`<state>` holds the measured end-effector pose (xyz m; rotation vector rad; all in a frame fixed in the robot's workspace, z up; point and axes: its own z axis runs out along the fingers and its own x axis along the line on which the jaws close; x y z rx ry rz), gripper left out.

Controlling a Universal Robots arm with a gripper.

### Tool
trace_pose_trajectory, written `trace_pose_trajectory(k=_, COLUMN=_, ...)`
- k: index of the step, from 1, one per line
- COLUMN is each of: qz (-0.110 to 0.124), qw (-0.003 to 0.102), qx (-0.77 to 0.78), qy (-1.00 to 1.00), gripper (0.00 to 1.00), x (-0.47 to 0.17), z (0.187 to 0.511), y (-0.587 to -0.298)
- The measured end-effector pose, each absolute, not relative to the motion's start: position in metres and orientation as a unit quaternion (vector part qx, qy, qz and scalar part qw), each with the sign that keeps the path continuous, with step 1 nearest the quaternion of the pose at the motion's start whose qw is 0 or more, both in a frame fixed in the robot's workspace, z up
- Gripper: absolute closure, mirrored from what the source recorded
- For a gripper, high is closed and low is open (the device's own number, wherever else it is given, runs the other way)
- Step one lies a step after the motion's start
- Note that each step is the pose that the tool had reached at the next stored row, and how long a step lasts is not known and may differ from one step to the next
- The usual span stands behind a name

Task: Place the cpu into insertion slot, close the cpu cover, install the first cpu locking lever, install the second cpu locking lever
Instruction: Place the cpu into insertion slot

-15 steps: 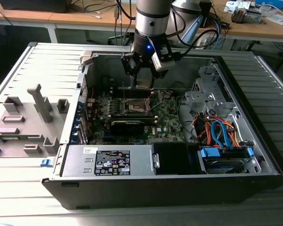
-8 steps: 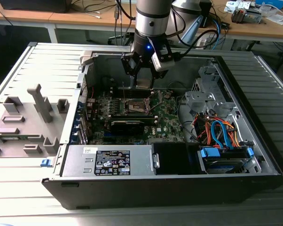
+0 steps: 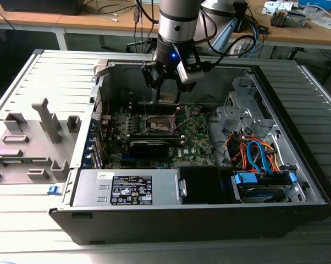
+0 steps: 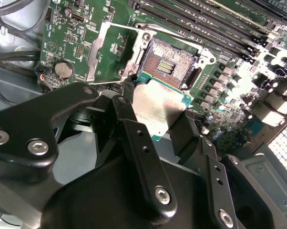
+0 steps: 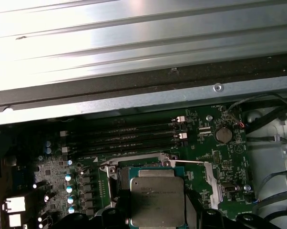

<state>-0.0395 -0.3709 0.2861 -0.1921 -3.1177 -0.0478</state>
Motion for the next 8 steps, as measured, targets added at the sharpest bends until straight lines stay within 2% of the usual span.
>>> trace_pose_trajectory(k=8, qz=-0.015, qw=0.009, qx=-0.066, qy=-0.998, gripper=0.45, x=-0.0395, z=0.2858, y=-0.3709)
